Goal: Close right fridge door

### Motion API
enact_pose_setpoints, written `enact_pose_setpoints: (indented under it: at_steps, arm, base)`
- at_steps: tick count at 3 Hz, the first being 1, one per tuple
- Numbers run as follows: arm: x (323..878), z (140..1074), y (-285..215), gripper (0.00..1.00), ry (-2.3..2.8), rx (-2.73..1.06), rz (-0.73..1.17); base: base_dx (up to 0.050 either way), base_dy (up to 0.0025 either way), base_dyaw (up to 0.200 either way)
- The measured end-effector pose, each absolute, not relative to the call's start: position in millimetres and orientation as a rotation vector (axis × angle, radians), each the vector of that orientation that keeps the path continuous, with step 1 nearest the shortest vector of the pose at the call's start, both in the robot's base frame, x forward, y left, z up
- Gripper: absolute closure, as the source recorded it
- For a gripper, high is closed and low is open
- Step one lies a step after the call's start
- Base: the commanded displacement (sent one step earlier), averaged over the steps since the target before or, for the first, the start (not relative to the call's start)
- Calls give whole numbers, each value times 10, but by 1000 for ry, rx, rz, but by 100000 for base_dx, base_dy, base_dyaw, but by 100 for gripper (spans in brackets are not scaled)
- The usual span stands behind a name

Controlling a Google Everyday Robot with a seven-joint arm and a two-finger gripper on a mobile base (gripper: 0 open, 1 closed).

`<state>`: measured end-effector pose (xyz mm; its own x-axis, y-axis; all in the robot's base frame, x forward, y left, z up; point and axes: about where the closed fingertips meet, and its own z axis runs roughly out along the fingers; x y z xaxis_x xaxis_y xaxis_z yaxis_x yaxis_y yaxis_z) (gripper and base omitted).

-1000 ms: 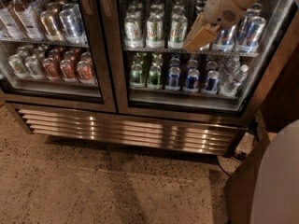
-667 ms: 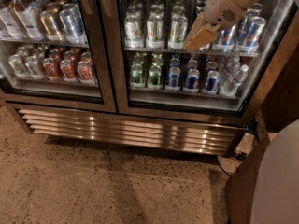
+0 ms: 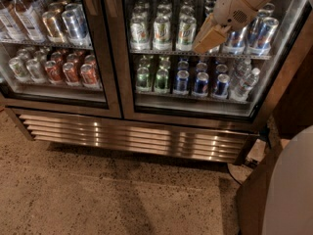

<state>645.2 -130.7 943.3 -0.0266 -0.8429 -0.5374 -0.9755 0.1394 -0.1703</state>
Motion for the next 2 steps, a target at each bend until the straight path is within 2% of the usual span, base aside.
enact_pose_setpoints:
  at_steps: [2]
  arm:
    - [6452, 9433, -1307, 12, 1904, -1738, 334]
  base:
    - [0, 0, 0]
